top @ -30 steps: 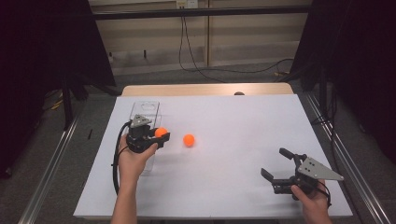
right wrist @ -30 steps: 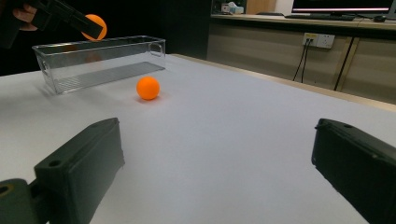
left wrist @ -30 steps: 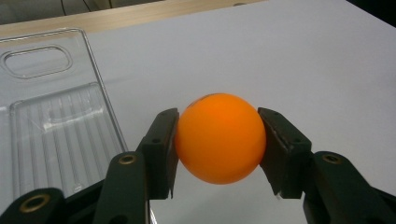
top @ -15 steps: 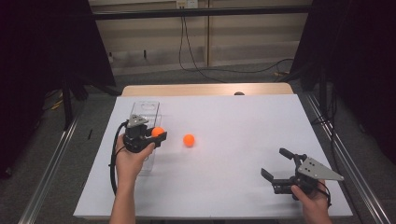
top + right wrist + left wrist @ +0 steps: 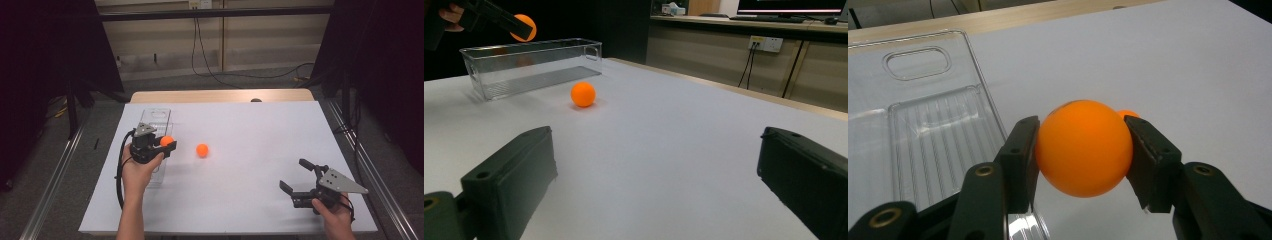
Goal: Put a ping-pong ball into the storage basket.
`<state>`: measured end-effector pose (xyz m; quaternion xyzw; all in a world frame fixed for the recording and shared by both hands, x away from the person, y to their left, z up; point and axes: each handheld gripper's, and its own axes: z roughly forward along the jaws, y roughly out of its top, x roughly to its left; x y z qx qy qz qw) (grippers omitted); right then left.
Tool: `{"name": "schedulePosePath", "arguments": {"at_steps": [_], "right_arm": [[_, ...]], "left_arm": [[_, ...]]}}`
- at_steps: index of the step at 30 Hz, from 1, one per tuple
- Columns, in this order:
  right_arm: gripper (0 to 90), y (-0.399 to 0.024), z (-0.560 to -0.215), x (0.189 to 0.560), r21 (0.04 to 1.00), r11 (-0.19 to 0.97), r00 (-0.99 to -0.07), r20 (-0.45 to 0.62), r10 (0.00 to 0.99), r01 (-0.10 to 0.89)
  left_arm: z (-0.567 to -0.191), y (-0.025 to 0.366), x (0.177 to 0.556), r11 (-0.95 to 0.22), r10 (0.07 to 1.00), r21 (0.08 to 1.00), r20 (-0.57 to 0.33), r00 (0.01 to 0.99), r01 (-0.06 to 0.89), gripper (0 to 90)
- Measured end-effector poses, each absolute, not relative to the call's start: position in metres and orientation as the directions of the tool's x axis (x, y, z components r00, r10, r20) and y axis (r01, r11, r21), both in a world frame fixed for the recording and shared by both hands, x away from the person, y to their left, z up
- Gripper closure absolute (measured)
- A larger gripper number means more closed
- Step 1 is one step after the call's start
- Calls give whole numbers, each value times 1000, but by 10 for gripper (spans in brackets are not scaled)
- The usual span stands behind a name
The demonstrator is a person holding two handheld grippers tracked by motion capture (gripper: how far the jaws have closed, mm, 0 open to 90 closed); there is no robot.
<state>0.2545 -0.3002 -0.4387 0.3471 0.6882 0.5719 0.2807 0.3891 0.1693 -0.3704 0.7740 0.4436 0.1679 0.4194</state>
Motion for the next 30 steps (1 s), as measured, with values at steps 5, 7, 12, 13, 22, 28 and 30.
{"name": "schedulePosePath", "arguments": {"at_steps": [5, 7, 12, 13, 22, 28, 30], "right_arm": [[18, -300, -439, 254, 982, 102, -602, 12, 798, 156], [18, -300, -439, 254, 982, 103, -601, 12, 799, 156], [18, -300, -439, 254, 982, 102, -601, 13, 799, 156], [18, -300, -439, 254, 982, 103, -601, 12, 799, 156], [18, -300, -438, 254, 982, 103, -602, 12, 799, 156], [18, -300, -438, 254, 982, 103, -603, 12, 798, 156], [19, -300, -438, 254, 982, 103, -603, 12, 798, 156]], "left_arm": [[-370, 170, 389, -243, 832, 802, -116, 542, 546, 509], [-370, 171, 389, -241, 833, 803, -118, 541, 545, 509], [-369, 174, 389, -251, 832, 800, -109, 544, 545, 509], [-369, 174, 388, -249, 833, 800, -111, 542, 546, 509], [-368, 177, 388, -241, 837, 803, -113, 535, 546, 509], [-368, 179, 388, -239, 840, 804, -111, 532, 545, 509], [-368, 179, 388, -236, 840, 804, -114, 531, 545, 509]]}}
